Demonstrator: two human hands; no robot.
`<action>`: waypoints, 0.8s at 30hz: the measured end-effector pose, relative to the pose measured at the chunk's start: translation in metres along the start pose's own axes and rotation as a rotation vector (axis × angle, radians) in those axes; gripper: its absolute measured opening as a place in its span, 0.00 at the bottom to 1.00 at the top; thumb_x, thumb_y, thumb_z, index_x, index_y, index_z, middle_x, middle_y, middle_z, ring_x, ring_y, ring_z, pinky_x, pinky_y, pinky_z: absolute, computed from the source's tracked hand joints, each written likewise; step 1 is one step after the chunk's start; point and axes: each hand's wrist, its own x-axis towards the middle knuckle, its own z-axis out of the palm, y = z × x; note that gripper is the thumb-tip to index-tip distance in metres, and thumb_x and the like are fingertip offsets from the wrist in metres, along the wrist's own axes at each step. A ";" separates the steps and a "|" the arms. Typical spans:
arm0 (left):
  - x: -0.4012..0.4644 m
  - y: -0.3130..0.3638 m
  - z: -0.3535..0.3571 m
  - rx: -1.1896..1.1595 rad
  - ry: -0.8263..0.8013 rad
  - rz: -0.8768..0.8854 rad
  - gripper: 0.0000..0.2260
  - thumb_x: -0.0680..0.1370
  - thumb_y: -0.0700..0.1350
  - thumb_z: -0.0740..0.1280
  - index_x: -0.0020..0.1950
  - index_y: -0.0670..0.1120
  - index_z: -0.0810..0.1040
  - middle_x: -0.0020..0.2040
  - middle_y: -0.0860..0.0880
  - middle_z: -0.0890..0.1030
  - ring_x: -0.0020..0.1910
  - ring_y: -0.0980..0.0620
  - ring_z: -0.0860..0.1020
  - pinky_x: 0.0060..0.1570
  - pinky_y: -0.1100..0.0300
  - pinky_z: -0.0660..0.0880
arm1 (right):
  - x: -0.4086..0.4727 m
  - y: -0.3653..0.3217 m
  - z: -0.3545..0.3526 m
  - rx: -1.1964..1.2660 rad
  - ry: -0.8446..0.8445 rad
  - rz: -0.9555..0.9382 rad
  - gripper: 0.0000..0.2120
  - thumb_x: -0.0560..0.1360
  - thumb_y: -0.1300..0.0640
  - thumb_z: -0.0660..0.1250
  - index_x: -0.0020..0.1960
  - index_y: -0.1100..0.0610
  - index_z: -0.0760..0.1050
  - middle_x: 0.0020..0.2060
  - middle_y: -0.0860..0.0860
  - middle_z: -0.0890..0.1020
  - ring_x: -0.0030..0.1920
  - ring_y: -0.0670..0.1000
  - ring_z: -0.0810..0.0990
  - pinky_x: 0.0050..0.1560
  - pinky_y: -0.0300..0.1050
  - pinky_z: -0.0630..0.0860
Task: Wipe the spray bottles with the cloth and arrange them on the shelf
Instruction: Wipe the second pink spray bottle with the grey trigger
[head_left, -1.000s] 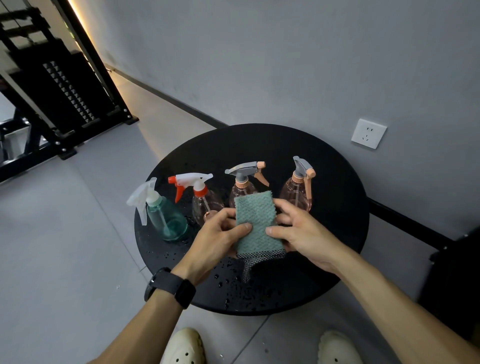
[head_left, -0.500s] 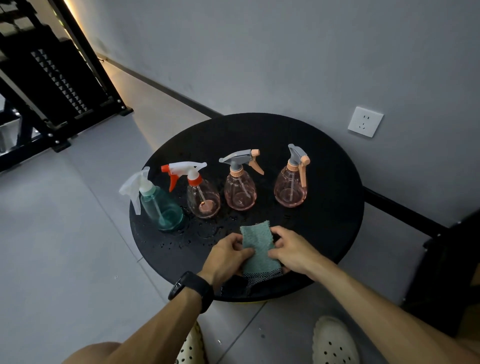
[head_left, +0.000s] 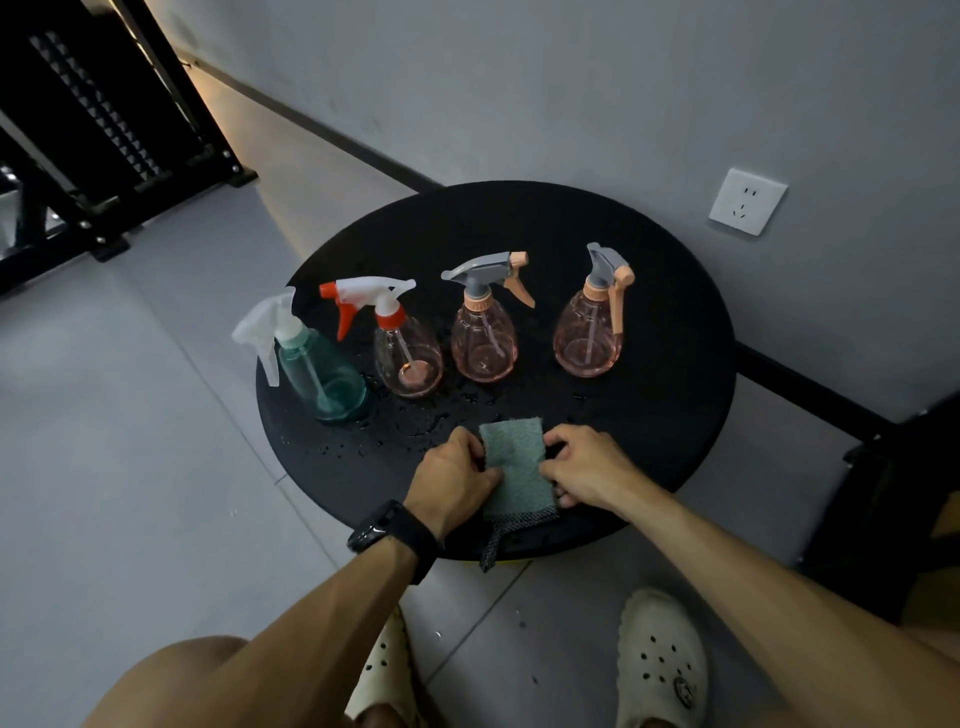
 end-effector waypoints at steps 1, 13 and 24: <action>0.000 0.000 -0.001 0.002 -0.002 -0.002 0.12 0.75 0.49 0.71 0.53 0.46 0.73 0.43 0.52 0.78 0.45 0.49 0.77 0.46 0.55 0.75 | 0.000 0.001 0.000 -0.006 0.004 -0.010 0.18 0.75 0.59 0.68 0.64 0.54 0.75 0.47 0.53 0.83 0.36 0.52 0.85 0.41 0.49 0.84; -0.004 0.005 -0.017 -0.068 0.034 0.093 0.07 0.77 0.50 0.70 0.51 0.49 0.76 0.43 0.55 0.77 0.41 0.57 0.75 0.37 0.66 0.70 | -0.014 -0.005 -0.013 -0.115 0.029 -0.072 0.17 0.75 0.50 0.68 0.64 0.50 0.75 0.48 0.48 0.83 0.48 0.50 0.82 0.53 0.52 0.80; -0.024 0.002 -0.047 -0.089 0.110 0.126 0.07 0.76 0.50 0.69 0.52 0.50 0.78 0.45 0.54 0.82 0.45 0.53 0.79 0.46 0.59 0.75 | -0.040 -0.020 -0.015 -0.111 0.060 -0.098 0.13 0.77 0.50 0.67 0.60 0.49 0.77 0.43 0.44 0.82 0.47 0.47 0.82 0.53 0.50 0.79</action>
